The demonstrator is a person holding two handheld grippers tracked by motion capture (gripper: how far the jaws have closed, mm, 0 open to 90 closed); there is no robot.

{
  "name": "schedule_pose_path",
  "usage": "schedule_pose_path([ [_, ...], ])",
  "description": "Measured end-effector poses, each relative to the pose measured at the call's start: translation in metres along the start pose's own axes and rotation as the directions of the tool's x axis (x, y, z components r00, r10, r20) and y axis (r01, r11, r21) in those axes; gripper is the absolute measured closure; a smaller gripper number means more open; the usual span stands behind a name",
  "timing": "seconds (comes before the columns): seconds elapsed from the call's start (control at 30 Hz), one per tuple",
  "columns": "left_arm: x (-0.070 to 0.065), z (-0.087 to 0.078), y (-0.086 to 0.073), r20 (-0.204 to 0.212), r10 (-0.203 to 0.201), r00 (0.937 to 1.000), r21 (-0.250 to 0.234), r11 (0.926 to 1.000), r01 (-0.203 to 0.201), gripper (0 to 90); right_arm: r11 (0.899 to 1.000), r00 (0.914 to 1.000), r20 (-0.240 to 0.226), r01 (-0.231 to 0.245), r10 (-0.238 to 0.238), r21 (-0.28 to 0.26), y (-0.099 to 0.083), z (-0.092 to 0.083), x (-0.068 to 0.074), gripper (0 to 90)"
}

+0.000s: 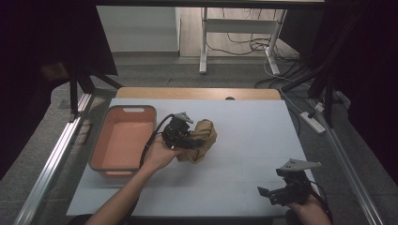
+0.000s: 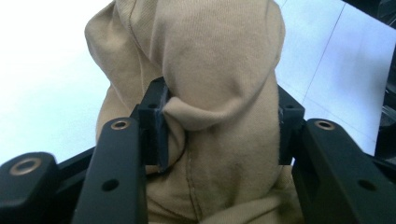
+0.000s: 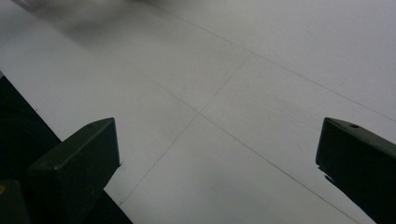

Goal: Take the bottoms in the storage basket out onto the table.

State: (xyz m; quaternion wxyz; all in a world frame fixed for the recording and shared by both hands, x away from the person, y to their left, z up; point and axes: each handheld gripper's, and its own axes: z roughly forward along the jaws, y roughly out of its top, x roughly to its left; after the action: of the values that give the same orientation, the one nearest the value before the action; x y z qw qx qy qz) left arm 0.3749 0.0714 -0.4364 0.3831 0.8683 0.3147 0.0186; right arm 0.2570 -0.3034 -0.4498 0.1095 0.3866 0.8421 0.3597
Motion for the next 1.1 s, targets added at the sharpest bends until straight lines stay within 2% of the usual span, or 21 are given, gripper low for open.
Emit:
schedule_pose_path([
  [0.47, 0.006, 0.018, -0.009, -0.023, -0.015, 0.9996, 0.041, 0.9990, 0.016, 50.7, 1.000, 1.0000, -0.001, 0.010, -0.010, 0.005, 0.000, 0.001, 0.001, 0.0],
  [0.57, 0.008, 0.027, -0.013, -0.029, -0.018, 0.9994, 0.075, 0.9970, 0.020, 49.7, 1.000, 0.9999, -0.004, 0.015, -0.015, 0.009, 0.000, 0.001, 0.001, 0.9],
  [0.77, 0.010, 0.037, -0.017, -0.036, -0.020, 0.9991, 0.107, 0.9939, 0.024, 49.1, 1.000, 0.9997, -0.007, 0.022, -0.022, 0.012, 0.000, 0.001, 0.001, 1.0],
  [0.93, 0.010, 0.040, -0.019, -0.037, -0.018, 0.9992, 0.116, 0.9930, 0.022, 48.7, 1.000, 0.9997, -0.008, 0.022, -0.022, 0.011, 0.000, 0.001, 0.001, 1.0],
  [1.1, 0.013, 0.046, -0.022, -0.026, -0.037, 0.9990, 0.129, 0.9909, 0.040, 47.1, 1.000, 0.9997, -0.008, 0.024, -0.024, 0.012, 0.000, 0.001, 0.002, 0.9],
])
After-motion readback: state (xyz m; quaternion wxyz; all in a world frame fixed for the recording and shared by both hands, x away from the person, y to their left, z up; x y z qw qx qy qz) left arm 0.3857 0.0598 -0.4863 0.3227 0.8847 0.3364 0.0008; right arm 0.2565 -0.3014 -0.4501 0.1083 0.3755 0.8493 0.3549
